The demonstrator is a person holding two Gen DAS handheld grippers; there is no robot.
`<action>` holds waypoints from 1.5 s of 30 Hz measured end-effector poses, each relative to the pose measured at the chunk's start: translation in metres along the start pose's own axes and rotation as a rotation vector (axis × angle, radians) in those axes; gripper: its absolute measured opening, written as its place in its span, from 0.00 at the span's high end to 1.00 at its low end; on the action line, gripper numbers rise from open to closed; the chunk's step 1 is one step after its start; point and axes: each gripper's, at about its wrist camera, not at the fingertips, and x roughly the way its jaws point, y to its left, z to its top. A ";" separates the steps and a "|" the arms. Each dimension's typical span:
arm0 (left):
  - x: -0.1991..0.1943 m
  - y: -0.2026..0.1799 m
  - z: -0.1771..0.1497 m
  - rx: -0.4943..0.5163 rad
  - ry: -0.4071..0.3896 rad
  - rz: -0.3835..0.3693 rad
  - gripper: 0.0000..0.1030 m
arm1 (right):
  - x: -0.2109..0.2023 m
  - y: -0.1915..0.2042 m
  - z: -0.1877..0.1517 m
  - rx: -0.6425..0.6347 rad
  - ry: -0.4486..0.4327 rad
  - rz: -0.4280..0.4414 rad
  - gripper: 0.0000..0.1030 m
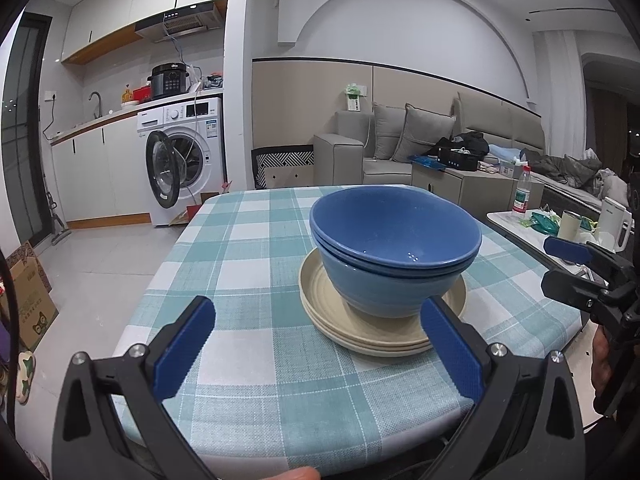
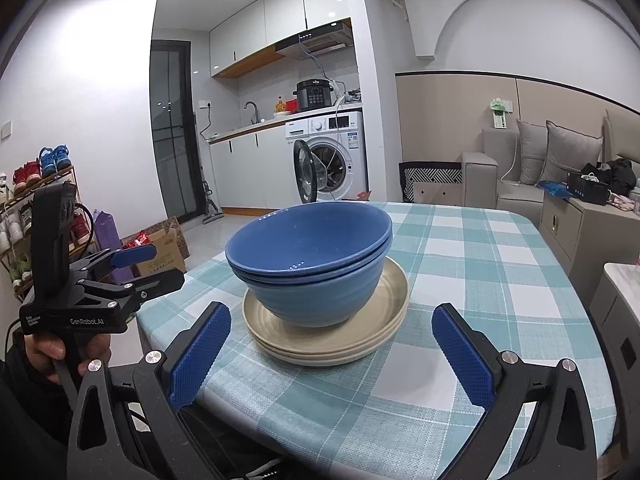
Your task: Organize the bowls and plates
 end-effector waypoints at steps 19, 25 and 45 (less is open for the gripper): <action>-0.001 -0.001 -0.001 0.007 0.003 -0.016 0.00 | 0.001 0.004 -0.002 -0.010 -0.002 0.014 0.01; -0.002 -0.002 -0.001 0.011 0.000 -0.021 0.00 | 0.002 0.003 -0.002 -0.009 0.000 0.016 0.01; -0.001 -0.001 -0.002 0.005 0.005 -0.024 0.00 | 0.003 0.005 -0.005 -0.014 0.002 0.020 0.01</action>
